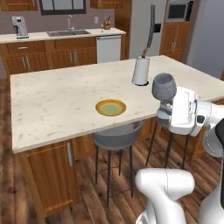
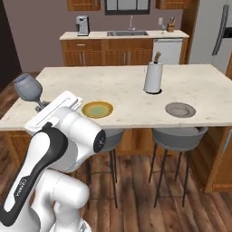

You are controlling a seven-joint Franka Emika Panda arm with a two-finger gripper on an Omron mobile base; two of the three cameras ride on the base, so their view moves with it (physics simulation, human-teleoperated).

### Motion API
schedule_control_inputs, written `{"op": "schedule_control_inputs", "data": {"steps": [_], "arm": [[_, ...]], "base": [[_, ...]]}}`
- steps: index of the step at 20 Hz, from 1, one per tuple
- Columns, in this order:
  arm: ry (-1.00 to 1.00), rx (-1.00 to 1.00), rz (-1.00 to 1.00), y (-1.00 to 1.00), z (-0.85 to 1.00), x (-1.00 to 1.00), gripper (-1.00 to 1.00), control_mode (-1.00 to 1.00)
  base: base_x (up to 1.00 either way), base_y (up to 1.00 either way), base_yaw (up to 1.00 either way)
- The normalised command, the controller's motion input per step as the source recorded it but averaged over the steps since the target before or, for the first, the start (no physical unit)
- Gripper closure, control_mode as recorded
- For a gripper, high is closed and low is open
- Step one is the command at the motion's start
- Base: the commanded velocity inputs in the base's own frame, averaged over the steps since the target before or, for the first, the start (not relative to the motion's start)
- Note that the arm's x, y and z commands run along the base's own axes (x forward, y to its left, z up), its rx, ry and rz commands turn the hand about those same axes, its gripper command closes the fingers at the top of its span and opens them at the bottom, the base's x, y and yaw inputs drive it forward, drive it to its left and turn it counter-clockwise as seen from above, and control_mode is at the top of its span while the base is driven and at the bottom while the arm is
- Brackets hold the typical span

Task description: Retrieve the wine glasses from the counter and place one next to each plate.

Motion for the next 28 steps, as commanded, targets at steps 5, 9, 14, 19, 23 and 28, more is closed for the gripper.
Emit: {"op": "schedule_control_inputs", "data": {"steps": [5,9,14,19,23,28], "arm": [[0.0,0.0,0.0,0.0,0.0,0.0,1.0,1.0],[0.0,0.0,0.0,0.0,0.0,0.0,1.0,1.0],[0.0,0.0,0.0,0.0,0.0,0.0,1.0,1.0],[0.0,0.0,0.0,0.0,0.0,0.0,1.0,1.0],[0.0,0.0,0.0,0.0,0.0,0.0,1.0,1.0],[0.0,0.0,0.0,0.0,0.0,0.0,1.0,1.0]], "base": [[0.93,-1.0,0.38],[0.98,-1.0,0.41],[0.78,-0.97,0.36],[0.44,-0.3,0.32],[-0.06,0.26,0.36],[0.01,0.42,0.32]]}}
